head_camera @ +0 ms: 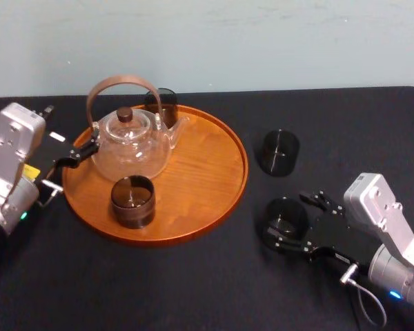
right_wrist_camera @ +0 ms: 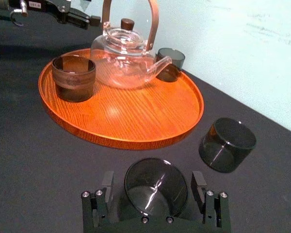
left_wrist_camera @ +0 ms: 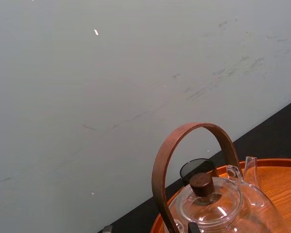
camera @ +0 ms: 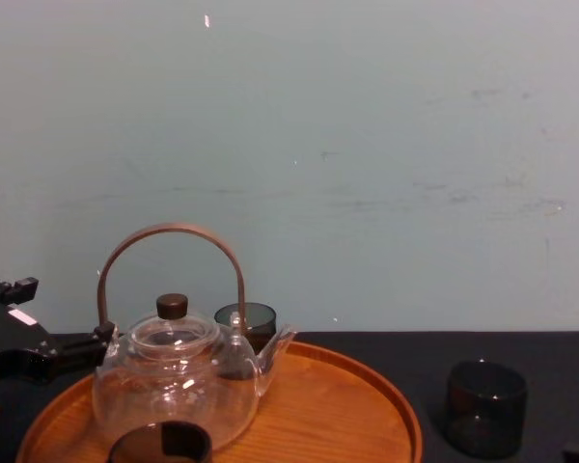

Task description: Pick up the glass from the table and place it on the tray.

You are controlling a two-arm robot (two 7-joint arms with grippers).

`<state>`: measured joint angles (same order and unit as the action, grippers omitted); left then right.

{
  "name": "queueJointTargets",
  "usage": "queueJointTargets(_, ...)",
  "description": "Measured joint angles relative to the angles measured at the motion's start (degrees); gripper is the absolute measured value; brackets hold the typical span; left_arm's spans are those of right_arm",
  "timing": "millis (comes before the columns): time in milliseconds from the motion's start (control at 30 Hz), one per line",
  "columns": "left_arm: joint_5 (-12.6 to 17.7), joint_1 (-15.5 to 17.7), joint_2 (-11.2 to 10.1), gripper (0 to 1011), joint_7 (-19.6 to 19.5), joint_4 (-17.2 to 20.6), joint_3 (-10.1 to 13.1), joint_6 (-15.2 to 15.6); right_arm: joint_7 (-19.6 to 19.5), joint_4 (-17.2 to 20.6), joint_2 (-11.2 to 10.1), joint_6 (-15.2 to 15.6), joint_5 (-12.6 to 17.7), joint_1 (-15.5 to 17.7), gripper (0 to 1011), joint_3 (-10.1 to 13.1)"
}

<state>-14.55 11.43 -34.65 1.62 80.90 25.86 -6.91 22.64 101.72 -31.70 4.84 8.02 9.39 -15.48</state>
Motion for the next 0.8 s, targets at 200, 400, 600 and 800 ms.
queueJointTargets(200, 0.0, 0.0, 0.0, 1009, 0.0, 0.0, 0.0, 0.0, 0.0, -0.7, 0.3, 0.3, 0.4, 0.5, 1009, 0.3)
queueJointTargets(400, 0.0, 0.0, 0.0, 1010, 0.0, 0.0, 0.0, 0.0, -0.2, -0.8, 0.4, 0.3, 0.7, 1.2, 1009, 0.7)
queueJointTargets(600, 0.0, 0.0, 0.0, 1010, 0.0, 0.0, 0.0, 0.0, -0.3, -1.1, 0.5, 0.3, 1.1, 1.7, 1009, 0.9)
queueJointTargets(800, 0.0, 0.0, 0.0, 1009, 0.0, 0.0, 0.0, 0.0, -0.2, -1.6, 0.8, 0.3, 1.3, 1.7, 1009, 0.8)
